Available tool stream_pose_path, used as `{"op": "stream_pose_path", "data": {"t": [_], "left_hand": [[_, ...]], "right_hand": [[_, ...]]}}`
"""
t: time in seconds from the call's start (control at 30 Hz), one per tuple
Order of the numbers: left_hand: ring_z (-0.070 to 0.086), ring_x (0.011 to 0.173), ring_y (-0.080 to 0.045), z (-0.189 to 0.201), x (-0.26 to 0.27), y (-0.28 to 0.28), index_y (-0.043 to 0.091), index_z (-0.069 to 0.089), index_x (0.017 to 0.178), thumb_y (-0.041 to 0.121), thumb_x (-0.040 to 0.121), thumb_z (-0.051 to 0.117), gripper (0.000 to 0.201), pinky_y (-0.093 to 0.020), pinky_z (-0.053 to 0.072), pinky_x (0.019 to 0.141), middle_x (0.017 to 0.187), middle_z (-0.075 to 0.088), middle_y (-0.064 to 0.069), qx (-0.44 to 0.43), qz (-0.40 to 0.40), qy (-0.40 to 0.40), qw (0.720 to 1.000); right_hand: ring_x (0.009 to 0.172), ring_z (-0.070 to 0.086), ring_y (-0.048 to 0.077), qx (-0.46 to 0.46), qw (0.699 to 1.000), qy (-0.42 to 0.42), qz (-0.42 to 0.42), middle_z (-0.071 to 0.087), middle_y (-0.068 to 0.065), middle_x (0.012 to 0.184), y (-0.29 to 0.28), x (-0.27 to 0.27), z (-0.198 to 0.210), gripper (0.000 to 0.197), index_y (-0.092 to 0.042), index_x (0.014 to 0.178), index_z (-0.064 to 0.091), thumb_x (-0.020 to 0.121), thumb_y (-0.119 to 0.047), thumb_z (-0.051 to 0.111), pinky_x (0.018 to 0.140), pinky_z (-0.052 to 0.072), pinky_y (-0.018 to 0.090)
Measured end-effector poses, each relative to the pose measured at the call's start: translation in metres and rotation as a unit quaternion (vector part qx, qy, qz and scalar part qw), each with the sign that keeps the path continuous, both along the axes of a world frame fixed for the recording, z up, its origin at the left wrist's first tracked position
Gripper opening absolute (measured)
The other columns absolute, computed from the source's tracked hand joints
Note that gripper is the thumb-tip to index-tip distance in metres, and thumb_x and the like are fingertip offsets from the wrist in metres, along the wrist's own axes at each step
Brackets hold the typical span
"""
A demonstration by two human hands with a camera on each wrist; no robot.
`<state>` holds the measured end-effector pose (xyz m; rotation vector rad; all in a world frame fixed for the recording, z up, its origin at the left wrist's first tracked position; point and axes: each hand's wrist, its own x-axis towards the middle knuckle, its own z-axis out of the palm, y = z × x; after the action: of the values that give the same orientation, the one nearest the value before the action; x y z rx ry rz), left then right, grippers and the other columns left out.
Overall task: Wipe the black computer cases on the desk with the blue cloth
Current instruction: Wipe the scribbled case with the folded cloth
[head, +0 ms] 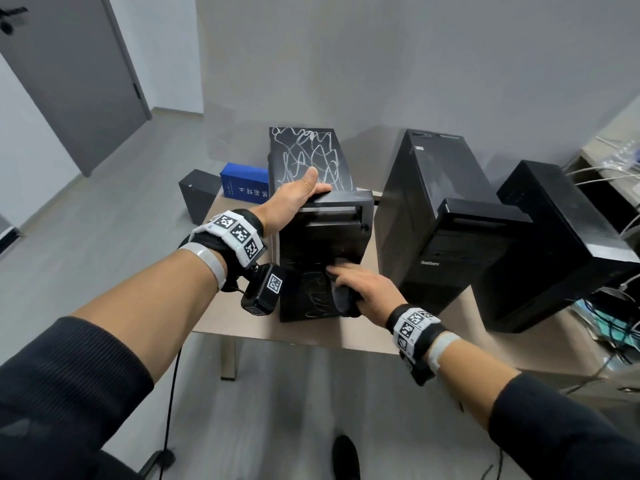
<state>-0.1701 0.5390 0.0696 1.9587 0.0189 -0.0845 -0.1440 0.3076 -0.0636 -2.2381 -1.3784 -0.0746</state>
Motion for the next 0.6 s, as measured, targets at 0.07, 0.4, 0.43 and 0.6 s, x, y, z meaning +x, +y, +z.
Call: {"op": "stream_pose_path", "data": {"t": [0.07, 0.4, 0.43, 0.6], "left_hand": [[0.041, 0.132, -0.006, 0.0, 0.001, 0.0, 0.015, 0.053, 0.144, 0.051, 0.106, 0.011, 0.067, -0.021, 0.022, 0.11, 0.149, 0.048, 0.002, 0.005, 0.003, -0.008, 1.0], [0.048, 0.133, -0.012, -0.007, 0.002, 0.001, 0.028, 0.061, 0.136, 0.084, 0.081, 0.022, 0.087, -0.041, 0.027, 0.12, 0.141, 0.056, 0.005, 0.031, 0.002, -0.026, 0.999], [0.048, 0.133, -0.012, -0.007, 0.002, 0.001, 0.027, 0.061, 0.136, 0.083, 0.082, 0.023, 0.086, -0.04, 0.027, 0.12, 0.14, 0.056, 0.005, 0.03, 0.003, -0.027, 0.999], [0.042, 0.137, -0.014, -0.009, 0.003, 0.002, 0.022, 0.059, 0.138, 0.062, 0.1, 0.024, 0.065, -0.031, 0.024, 0.119, 0.142, 0.052, 0.002, 0.051, 0.005, -0.043, 0.998]], "right_hand": [[0.124, 0.054, 0.022, 0.035, 0.998, 0.016, -0.058, 0.063, 0.004, 0.129, -0.011, -0.001, -0.007, 0.05, -0.011, 0.102, 0.063, 0.059, 0.012, 0.051, 0.104, 0.043, 0.032], [0.107, 0.058, 0.036, 0.095, 0.86, 0.219, -0.451, 0.063, 0.018, 0.112, 0.004, -0.004, 0.009, 0.045, -0.005, 0.107, 0.062, 0.093, -0.045, 0.046, 0.095, 0.045, 0.04], [0.106, 0.058, 0.037, 0.081, 0.858, 0.215, -0.46, 0.064, 0.017, 0.11, 0.009, -0.003, 0.014, 0.047, -0.006, 0.105, 0.064, 0.092, -0.047, 0.044, 0.094, 0.045, 0.04], [0.088, 0.067, 0.029, 0.222, 0.756, 0.413, -0.456, 0.071, 0.005, 0.087, 0.041, -0.004, 0.026, 0.043, -0.009, 0.081, 0.067, 0.071, -0.05, 0.071, 0.084, 0.053, 0.036]]}}
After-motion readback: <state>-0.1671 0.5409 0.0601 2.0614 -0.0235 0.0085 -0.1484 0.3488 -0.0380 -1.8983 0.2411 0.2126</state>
